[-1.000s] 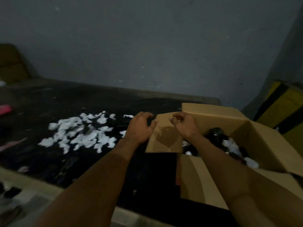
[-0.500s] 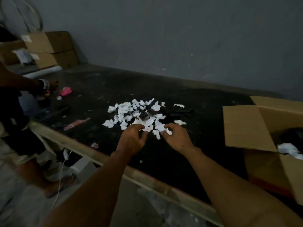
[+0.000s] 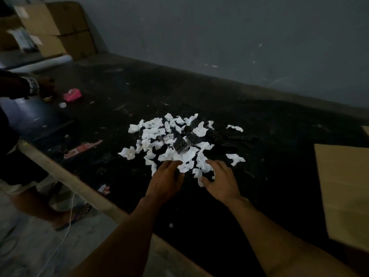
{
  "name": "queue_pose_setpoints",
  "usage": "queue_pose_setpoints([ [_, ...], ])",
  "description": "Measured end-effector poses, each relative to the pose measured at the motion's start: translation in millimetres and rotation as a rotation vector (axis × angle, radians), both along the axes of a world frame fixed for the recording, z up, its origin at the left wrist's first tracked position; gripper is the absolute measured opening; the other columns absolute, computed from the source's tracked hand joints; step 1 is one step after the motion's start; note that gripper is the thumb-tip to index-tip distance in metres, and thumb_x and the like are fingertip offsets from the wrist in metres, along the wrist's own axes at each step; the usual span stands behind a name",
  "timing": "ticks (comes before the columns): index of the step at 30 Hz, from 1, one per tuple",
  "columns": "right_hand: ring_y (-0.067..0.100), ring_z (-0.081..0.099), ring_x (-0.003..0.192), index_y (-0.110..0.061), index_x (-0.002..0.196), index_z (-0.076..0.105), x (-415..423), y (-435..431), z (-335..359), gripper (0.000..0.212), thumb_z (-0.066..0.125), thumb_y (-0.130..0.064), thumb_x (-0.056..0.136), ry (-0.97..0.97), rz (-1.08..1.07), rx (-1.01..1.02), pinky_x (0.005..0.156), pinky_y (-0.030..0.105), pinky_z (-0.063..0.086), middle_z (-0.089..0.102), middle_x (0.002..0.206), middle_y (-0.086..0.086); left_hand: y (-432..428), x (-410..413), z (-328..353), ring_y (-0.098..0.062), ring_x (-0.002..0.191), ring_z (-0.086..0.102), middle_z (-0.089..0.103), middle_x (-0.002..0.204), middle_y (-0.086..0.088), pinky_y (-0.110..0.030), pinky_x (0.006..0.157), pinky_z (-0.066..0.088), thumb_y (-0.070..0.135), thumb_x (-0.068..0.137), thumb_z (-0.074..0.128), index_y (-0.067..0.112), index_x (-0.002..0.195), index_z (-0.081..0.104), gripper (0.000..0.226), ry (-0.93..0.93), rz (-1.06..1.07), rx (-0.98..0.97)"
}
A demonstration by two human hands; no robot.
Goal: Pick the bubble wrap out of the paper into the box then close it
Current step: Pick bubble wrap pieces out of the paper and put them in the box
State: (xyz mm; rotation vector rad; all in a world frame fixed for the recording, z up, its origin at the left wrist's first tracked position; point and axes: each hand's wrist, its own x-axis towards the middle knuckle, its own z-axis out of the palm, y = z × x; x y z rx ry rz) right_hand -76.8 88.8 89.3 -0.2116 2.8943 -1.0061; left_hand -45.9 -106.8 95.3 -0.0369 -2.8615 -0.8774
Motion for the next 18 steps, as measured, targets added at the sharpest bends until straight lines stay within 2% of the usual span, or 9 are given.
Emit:
queue_pose_setpoints([
  [3, 0.023, 0.034, 0.133, -0.036, 0.139, 0.04, -28.1, -1.7, -18.0, 0.065, 0.067, -0.048, 0.081, 0.059, 0.024, 0.044, 0.107, 0.042, 0.036, 0.035, 0.147, -0.005, 4.9, -31.3, -16.1, -0.019, 0.111, 0.056, 0.047, 0.136, -0.005, -0.037, 0.096, 0.049, 0.028, 0.089, 0.063, 0.021, 0.133, 0.05, 0.047, 0.054, -0.011, -0.02],
  [8, 0.024, 0.023, 0.142, -0.048, 0.143, 0.026, -57.2, -5.4, -44.6, 0.079, 0.056, -0.065, 0.072, 0.088, 0.085, 0.181, 0.11, 0.052, 0.028, 0.018, 0.158, -0.008, 3.1, -65.4, -45.1, -0.034, 0.132, 0.039, 0.041, 0.144, -0.015, -0.043, 0.103, 0.038, 0.033, 0.084, 0.067, 0.02, 0.136, 0.049, 0.056, 0.137, -0.031, -0.145],
  [11, 0.025, 0.011, 0.145, -0.052, 0.146, 0.012, -75.1, -7.4, -56.8, 0.087, 0.052, -0.073, 0.071, 0.016, 0.139, 0.181, 0.112, 0.059, 0.018, 0.002, 0.16, -0.013, -4.4, -84.4, -60.6, -0.032, 0.137, 0.03, 0.033, 0.15, -0.012, -0.043, 0.109, 0.032, 0.043, 0.086, 0.063, 0.024, 0.144, 0.038, 0.066, 0.077, -0.063, -0.153],
  [13, 0.022, 0.003, 0.146, -0.051, 0.147, 0.009, -82.8, -9.9, -64.1, 0.089, 0.051, -0.076, 0.073, -0.057, 0.199, 0.22, 0.115, 0.059, 0.01, -0.004, 0.16, -0.017, -7.8, -95.0, -68.2, -0.03, 0.138, 0.028, 0.032, 0.151, -0.009, -0.04, 0.111, 0.028, 0.048, 0.089, 0.056, 0.023, 0.146, 0.035, 0.066, 0.014, -0.125, -0.161],
  [15, 0.02, 0.005, 0.146, -0.047, 0.149, 0.014, -82.2, -13.3, -74.8, 0.089, 0.045, -0.078, 0.071, -0.06, 0.214, 0.246, 0.115, 0.056, 0.006, 0.004, 0.16, -0.017, -9.6, -99.5, -75.0, -0.029, 0.128, 0.04, 0.042, 0.14, -0.009, -0.037, 0.105, 0.034, 0.046, 0.085, 0.052, 0.019, 0.133, 0.048, 0.055, 0.071, -0.236, -0.206],
  [17, 0.02, 0.022, 0.143, -0.042, 0.146, 0.028, -77.3, -17.5, -86.4, 0.08, 0.041, -0.072, 0.073, 0.03, 0.178, 0.261, 0.115, 0.054, 0.012, 0.027, 0.155, -0.014, -13.4, -98.3, -91.4, -0.029, 0.112, 0.047, 0.051, 0.121, -0.009, -0.039, 0.096, 0.043, 0.037, 0.082, 0.053, 0.016, 0.112, 0.059, 0.037, 0.157, -0.287, -0.192],
  [18, 0.021, 0.032, 0.138, -0.038, 0.142, 0.039, -75.2, -19.3, -92.9, 0.07, 0.042, -0.066, 0.077, 0.081, 0.153, 0.25, 0.115, 0.053, 0.017, 0.038, 0.149, -0.011, -15.0, -94.7, -99.8, -0.03, 0.11, 0.049, 0.054, 0.117, -0.01, -0.041, 0.094, 0.046, 0.035, 0.083, 0.054, 0.016, 0.106, 0.064, 0.032, 0.143, -0.253, -0.156],
])
